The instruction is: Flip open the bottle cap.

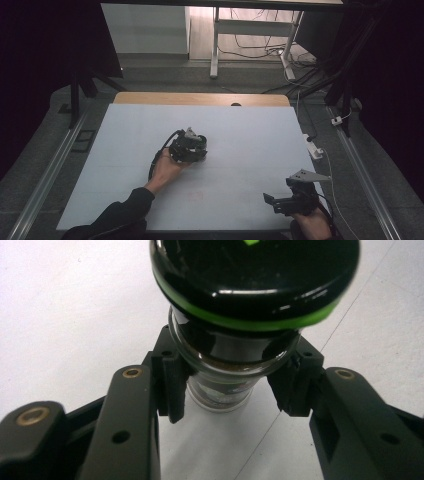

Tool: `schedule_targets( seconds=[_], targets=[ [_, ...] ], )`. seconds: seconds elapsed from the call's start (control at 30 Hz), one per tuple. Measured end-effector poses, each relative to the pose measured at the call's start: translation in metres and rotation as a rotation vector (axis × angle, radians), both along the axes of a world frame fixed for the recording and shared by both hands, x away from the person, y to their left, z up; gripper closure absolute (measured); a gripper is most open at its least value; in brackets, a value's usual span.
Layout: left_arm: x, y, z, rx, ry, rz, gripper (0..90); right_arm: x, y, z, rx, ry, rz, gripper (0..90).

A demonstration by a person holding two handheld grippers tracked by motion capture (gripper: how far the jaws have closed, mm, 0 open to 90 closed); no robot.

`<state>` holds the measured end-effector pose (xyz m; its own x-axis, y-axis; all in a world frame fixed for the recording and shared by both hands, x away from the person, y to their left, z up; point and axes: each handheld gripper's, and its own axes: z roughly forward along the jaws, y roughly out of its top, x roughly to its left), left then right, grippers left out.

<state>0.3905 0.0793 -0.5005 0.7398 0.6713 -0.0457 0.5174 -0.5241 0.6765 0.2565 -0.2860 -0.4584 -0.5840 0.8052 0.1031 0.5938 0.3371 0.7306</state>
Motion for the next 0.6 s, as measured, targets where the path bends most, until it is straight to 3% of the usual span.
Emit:
schedule_targets(
  seconds=[0.4, 0.6],
  targets=[
    [0.001, 0.002, -0.002, -0.016, -0.008, -0.012, 53.5, -0.001, 0.004, 0.006, 0.024, -0.021, 0.023, 0.0],
    [0.001, 0.003, -0.003, -0.019, -0.015, -0.023, 53.5, 0.002, 0.01, 0.011, 0.054, -0.027, 0.079, 0.0]
  ],
)
